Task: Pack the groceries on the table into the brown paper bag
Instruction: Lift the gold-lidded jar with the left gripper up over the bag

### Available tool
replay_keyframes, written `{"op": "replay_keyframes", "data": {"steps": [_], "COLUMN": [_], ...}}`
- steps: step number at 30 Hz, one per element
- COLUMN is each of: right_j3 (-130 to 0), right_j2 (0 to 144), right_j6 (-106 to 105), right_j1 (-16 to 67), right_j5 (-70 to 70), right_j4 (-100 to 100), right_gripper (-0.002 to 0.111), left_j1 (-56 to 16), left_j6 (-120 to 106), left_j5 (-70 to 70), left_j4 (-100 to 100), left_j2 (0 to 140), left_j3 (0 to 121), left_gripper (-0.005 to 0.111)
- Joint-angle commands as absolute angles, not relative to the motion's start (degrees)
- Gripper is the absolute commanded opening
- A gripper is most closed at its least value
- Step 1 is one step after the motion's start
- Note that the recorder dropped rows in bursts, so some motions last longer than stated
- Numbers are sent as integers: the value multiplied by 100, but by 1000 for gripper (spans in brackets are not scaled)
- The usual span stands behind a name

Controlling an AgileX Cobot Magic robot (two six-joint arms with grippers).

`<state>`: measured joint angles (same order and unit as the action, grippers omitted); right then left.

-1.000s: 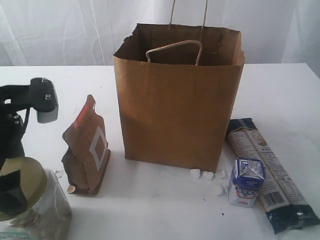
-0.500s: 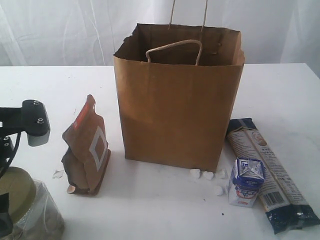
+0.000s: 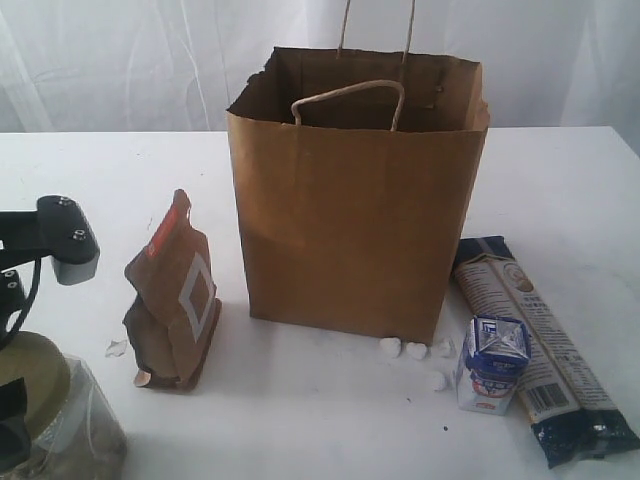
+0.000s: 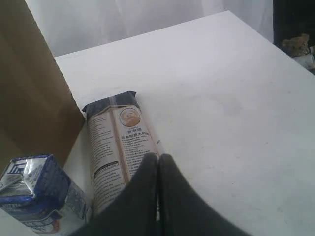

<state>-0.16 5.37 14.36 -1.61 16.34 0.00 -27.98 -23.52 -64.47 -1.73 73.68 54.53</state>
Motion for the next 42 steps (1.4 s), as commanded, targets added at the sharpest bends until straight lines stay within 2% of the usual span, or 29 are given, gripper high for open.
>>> {"op": "replay_keyframes", "data": {"steps": [1, 7, 13, 22, 25, 30, 37, 42], "right_j3": [0, 0, 0, 0, 0, 0, 0, 0], "right_j2": [507, 507, 507, 507, 507, 507, 507, 507], "right_j6": [1424, 1424, 1424, 1424, 1424, 1424, 1424, 1424], "right_j1": [-176, -176, -176, -176, -176, -176, -176, -176], "right_j5": [1578, 1578, 1578, 1578, 1578, 1578, 1578, 1578], "right_j4": [0, 0, 0, 0, 0, 0, 0, 0], "right_gripper": [0, 0, 0, 0, 0, 0, 0, 0], "left_j1": [-2813, -2813, -2813, -2813, -2813, -2813, -2813, -2813], "left_j6": [-2139, -1740, -762, -737, -771, -1322, -3432, -4488], "left_j5": [-6996, -6996, -6996, -6996, -6929, -5540, -4713, -4144], "left_j4": [-320, -85, 165, 382, 493, 1233, 4404, 5897], "left_j2": [7471, 7366, 7086, 6872, 6872, 6966, 7852, 8523], "left_j3": [5385, 6212, 7525, 10495, 11090, 11257, 11247, 11247], "left_gripper": [0, 0, 0, 0, 0, 0, 0, 0]}}
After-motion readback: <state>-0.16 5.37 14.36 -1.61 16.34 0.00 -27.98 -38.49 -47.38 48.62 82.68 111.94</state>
